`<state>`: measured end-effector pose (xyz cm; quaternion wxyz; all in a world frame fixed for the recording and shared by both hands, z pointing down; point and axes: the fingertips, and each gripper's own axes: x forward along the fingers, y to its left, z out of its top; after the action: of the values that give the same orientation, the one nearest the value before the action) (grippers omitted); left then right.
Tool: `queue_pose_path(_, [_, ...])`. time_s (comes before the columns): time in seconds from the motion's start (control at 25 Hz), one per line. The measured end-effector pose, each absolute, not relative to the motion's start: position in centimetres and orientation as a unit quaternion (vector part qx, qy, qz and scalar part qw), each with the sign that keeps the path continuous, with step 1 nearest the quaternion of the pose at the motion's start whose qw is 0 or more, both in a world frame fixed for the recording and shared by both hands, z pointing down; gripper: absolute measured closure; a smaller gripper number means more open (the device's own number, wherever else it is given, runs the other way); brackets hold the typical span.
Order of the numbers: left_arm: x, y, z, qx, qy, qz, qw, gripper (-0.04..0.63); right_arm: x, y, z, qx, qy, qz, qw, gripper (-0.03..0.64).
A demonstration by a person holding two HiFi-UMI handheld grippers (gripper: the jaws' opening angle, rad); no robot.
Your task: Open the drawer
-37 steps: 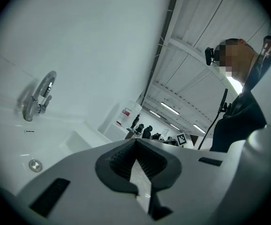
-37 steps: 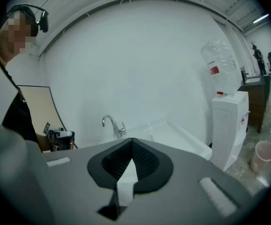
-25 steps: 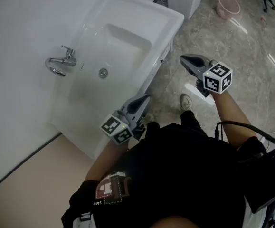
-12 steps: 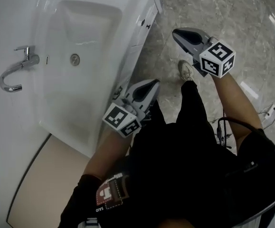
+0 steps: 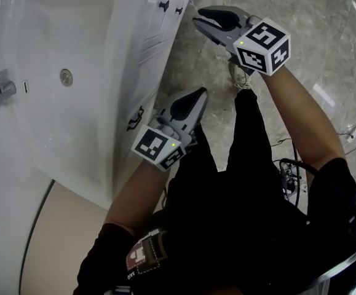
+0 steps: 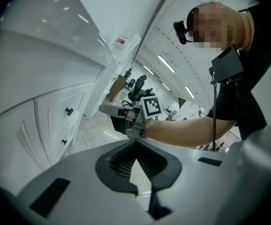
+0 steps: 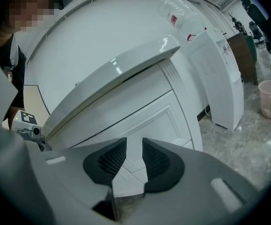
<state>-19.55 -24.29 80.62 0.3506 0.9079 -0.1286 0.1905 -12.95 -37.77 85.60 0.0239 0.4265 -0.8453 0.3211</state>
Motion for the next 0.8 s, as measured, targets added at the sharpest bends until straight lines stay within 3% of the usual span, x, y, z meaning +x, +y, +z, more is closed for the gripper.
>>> queue_pose_path(0.4, [-21.9,-28.7,87.0,0.91,-0.194,0.198,0.308,0.595,-15.7,-42.0,91.5,0.399,-0.85,0.345,0.005,0.459])
queue_pose_path(0.8, [-23.4,-29.5,90.0,0.906,-0.216,0.211,0.297,0.595,-17.6,-45.9,94.4,0.398,-0.837,0.373,-0.027,0.448])
